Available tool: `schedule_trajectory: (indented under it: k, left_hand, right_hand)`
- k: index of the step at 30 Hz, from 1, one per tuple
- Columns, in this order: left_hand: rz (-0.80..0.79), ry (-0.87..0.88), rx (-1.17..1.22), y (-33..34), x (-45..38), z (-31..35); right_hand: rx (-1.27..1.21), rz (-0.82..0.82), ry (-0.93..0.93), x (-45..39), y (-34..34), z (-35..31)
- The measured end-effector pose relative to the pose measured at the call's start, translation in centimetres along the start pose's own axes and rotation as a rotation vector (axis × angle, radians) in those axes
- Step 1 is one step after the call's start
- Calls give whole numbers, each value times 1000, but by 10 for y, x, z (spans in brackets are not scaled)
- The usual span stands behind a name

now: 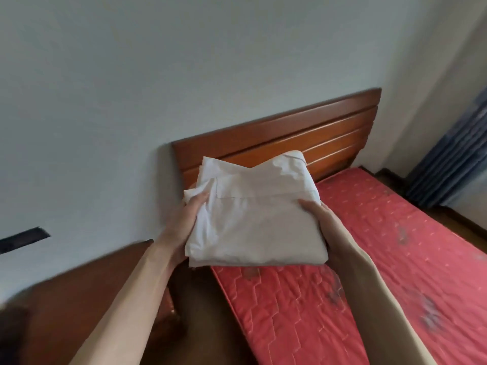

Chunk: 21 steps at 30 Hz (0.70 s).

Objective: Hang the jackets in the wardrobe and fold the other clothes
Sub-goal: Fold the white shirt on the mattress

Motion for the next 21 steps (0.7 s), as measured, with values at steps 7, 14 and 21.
schedule_trajectory:
  k: [7,14,21]
  left_hand:
    - [168,100,-5,-139,71,59]
    - [405,184,44,-255,144,104]
    - [716,276,174,-363,202,134]
  right_hand:
    - [34,-266,-11,3,161,-11]
    - [101,-546,-53,13,316,-31]
    - [138,-817,0,8,466,-29]
Point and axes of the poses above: each hand's wrist, its own x-axis away from the middle knuckle, its own y-axis out of the palm, z = x × y, the point moved 9 cm from there along -x, towards the middle knuckle, and after that the axes turned 14 degrees about x, right-handed, at the moved point
